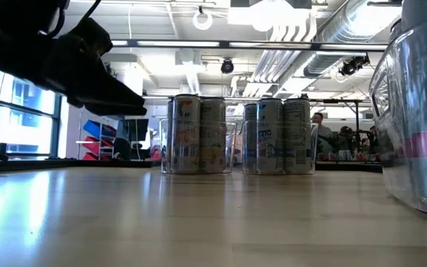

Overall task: Sort soda cans
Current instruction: Put the white-pink soda can into the bottom right transparent bin, then adjust the transparent bins on the table

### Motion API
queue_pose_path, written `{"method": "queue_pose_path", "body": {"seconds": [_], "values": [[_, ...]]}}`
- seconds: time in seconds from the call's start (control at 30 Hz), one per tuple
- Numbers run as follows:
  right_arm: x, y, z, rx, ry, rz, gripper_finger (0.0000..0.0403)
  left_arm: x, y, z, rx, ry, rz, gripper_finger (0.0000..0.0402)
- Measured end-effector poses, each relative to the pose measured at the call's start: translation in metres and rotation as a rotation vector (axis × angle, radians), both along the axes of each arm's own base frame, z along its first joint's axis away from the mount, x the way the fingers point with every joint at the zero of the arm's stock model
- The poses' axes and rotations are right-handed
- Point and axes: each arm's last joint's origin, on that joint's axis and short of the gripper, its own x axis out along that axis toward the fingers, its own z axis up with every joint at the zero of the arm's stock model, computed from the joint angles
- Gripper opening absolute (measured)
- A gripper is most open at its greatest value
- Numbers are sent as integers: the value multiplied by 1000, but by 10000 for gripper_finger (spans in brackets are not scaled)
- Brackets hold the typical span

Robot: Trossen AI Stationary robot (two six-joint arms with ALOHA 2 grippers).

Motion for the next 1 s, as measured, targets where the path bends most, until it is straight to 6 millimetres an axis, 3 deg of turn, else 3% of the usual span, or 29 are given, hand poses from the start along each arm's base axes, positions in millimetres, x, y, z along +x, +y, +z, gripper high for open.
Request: {"method": "queue_pose_path", "body": {"seconds": [0.4, 0.53, 0.67, 0.83, 1.0], "values": [[-3, -7, 33, 44, -20, 28, 321, 28, -9, 25, 9, 169, -53, 284], [-1, -3, 52, 17, 7, 71, 322, 34, -12, 35, 29, 234, -96, 284], [-2, 4, 75, 37, 36, 116, 322, 42, -19, 49, -14, 209, -231, 283], [-1, 17, 108, 92, 13, 214, 322, 46, -21, 56, -11, 190, -274, 273], [5, 23, 118, 31, -72, 296, 322, 46, -21, 57, -2, 190, -275, 254]]}}
